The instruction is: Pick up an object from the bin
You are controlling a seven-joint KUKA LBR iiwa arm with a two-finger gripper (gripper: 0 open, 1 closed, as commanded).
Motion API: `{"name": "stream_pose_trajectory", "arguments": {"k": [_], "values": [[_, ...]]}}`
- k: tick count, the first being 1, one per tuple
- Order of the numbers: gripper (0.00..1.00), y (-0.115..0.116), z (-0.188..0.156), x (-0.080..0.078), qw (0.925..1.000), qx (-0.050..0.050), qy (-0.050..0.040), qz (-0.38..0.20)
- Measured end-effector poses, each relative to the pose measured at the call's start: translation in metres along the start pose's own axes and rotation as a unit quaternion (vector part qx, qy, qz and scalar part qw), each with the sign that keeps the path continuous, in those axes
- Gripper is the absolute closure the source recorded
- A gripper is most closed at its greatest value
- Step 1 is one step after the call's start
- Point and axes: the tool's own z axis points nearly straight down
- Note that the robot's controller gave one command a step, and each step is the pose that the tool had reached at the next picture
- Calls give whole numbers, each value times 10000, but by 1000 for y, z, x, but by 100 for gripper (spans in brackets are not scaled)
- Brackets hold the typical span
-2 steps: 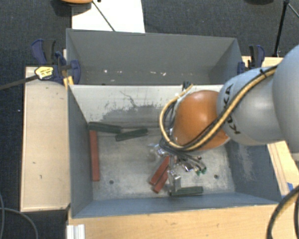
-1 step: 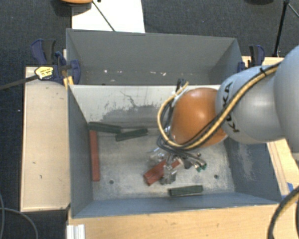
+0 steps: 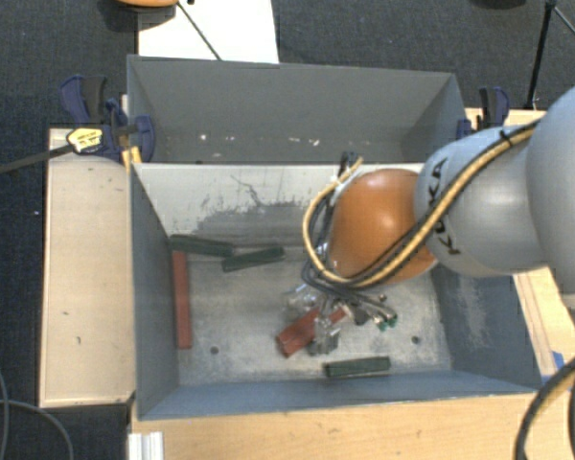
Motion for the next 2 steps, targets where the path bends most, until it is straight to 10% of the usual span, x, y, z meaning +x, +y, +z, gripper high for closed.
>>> {"name": "stream_pose_trajectory", "arguments": {"k": [2], "values": [[100, 0, -10, 1, 10000, -2, 3, 15]]}}
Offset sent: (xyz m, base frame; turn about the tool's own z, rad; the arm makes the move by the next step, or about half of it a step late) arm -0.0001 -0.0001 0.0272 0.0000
